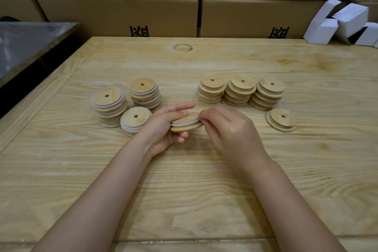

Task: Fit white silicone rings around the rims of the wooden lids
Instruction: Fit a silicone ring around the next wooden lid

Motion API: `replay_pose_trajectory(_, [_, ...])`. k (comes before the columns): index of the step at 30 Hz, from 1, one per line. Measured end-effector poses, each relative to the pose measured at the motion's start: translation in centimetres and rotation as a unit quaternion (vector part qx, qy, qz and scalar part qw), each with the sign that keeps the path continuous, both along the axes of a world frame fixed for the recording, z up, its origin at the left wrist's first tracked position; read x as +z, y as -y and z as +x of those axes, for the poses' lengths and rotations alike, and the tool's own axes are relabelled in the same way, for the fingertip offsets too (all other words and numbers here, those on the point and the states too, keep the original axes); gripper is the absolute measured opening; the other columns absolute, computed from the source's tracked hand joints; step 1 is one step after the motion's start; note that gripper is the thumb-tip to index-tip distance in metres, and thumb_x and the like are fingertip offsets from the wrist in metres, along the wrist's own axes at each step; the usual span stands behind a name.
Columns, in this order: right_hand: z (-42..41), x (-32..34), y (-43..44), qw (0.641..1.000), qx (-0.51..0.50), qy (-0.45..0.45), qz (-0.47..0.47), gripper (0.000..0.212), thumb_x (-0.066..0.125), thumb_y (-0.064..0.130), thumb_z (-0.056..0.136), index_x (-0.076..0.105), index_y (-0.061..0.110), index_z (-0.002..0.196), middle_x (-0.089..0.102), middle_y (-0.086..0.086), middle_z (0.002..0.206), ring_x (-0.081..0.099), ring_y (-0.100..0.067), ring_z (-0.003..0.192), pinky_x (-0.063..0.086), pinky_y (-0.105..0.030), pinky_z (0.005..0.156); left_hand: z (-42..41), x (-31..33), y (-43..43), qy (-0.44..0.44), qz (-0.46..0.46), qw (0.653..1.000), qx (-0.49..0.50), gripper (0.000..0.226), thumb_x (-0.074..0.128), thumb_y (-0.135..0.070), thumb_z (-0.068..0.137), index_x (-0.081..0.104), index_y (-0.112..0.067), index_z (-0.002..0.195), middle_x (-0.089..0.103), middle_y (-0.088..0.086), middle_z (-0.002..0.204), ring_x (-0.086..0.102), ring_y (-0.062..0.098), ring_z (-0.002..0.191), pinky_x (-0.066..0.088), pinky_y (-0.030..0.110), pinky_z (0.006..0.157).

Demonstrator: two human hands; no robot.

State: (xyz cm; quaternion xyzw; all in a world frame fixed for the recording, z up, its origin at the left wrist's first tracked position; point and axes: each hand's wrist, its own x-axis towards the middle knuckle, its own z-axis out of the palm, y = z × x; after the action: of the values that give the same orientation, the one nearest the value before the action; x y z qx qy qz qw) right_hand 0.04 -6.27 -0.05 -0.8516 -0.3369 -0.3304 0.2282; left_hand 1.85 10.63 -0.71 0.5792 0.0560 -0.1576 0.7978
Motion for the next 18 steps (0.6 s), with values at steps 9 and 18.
replay_pose_trajectory(9, [-0.11, -0.06, -0.07, 1.0, -0.002, -0.025, 0.017, 0.007, 0.063, 0.005, 0.085, 0.069, 0.002, 0.08, 0.064, -0.009, 0.072, 0.061, -0.03, 0.065, 0.05, -0.038, 0.057, -0.31, 0.05, 0.03, 0.029, 0.007, 0.999, 0.038, 0.017, 0.045, -0.006, 0.094, 0.06, -0.01, 0.102, 0.074, 0.004, 0.087, 0.046, 0.013, 0.029, 0.033, 0.014, 0.029])
replay_pose_trajectory(18, [-0.05, -0.53, -0.1, 0.998, -0.013, -0.064, 0.02, 0.005, 0.064, 0.007, 0.085, 0.069, 0.006, 0.084, 0.065, -0.005, 0.075, 0.062, -0.025, 0.068, 0.05, -0.034, 0.058, -0.93, -0.84, -0.22, 0.36, 0.253, 0.839, 0.321, 0.025, 0.041, -0.002, 0.084, 0.062, -0.016, 0.08, 0.069, -0.001, 0.086, 0.065, 0.014, 0.088, 0.048, 0.023, 0.082])
